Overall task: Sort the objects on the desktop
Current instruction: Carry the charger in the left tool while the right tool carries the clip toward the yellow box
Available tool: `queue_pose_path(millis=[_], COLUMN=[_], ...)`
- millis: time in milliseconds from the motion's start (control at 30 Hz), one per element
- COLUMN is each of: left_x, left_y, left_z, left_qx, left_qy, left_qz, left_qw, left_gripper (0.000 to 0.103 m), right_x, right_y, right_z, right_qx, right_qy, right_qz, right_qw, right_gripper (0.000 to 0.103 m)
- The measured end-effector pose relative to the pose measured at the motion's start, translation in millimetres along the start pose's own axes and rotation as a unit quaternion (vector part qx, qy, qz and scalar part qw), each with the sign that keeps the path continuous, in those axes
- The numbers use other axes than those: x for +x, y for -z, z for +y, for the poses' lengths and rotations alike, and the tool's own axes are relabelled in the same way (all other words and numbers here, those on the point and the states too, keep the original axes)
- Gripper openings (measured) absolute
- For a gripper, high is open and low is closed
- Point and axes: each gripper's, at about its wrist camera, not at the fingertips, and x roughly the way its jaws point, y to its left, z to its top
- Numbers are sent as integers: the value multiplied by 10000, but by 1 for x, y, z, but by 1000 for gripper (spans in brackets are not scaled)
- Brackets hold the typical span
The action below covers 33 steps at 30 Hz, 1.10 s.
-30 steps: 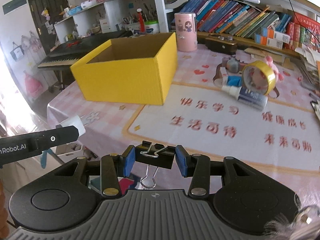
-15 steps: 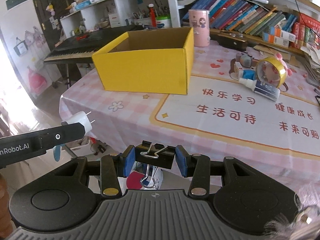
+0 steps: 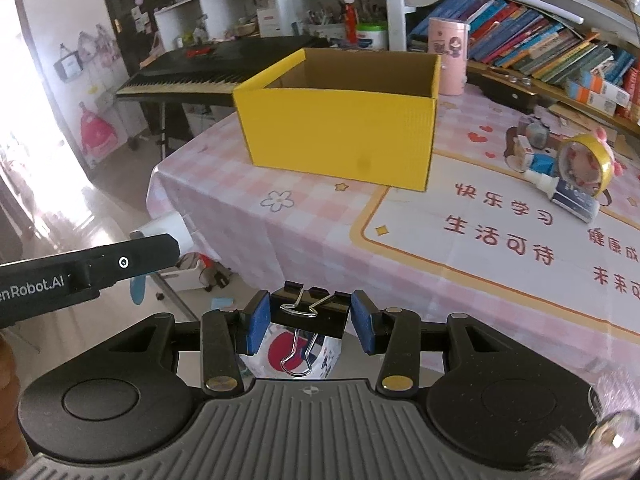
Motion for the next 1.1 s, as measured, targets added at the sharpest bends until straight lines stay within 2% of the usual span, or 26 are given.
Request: queue_pose_path(millis=[633,800,1100], left_x=[38,49,69], left_y=[-35,-50,-89], left_z=[4,-3,-22], left_qx=[58,213,607], left_qy=[-269,-303,-314], left_qz=[-21,-137,-644], left_qw=[9996,9992,9956], left_gripper=[24,24,24], right_x=[46,53,58], right_y=[-50,-70,-121], right_z=[-2,-9,-28], right_qx=[-355,-463,-636], right_qy=[-383,-455,-487], right_qz=[53,-137,-870], right_qw=[9986,9978,9930], right_gripper=[41,41,41])
